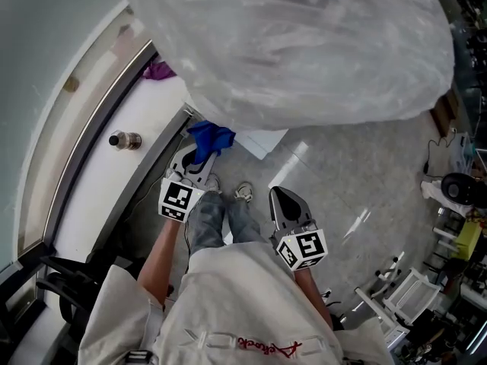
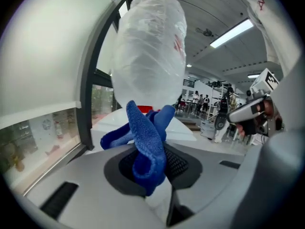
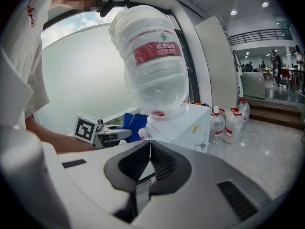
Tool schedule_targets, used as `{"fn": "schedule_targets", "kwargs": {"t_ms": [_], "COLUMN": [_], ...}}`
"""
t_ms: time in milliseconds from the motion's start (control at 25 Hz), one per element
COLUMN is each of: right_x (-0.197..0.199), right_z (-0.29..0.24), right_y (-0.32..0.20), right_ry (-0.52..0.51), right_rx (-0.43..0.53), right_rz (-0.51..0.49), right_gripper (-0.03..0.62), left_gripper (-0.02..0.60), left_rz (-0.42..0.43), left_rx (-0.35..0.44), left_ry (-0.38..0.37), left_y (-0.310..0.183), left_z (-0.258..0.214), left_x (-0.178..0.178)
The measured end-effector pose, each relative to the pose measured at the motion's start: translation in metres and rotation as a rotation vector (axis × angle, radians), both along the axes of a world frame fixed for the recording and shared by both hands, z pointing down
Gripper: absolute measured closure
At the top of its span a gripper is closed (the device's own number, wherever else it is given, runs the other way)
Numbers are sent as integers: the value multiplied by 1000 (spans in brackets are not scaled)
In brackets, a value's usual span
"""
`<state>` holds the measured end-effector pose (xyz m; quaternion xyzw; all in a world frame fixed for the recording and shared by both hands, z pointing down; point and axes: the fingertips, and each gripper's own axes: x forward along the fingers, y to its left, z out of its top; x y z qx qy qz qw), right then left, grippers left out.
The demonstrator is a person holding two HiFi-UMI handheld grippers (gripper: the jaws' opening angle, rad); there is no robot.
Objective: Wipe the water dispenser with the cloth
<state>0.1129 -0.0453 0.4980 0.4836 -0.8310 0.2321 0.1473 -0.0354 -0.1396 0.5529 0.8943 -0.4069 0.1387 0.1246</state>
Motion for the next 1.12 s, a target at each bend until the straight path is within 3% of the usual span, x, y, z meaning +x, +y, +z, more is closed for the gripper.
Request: {"fn": "schedule_targets", "kwargs": {"t_ms": [240, 440, 720, 1120], "right_x": [-11, -7, -3, -6], "right_z": [1, 0, -1, -3], "right_y": [0, 1, 6, 8], "right_ry": [3, 19, 29, 13], "right_rx": [-3, -10, -8, 8], "right_rz": [-26, -18, 3, 12], "right_gripper": [579, 579, 579, 579], "left_gripper": [495, 495, 495, 495], "left_rz": [-199, -240, -159, -6], "left_rx": [10, -6, -23, -24], "left_ry": [-43, -73, -59, -6], "left_y": [-41, -65, -67, -20], "left_z": [8, 28, 44, 33], "left_x": [-98, -124, -84, -2]}}
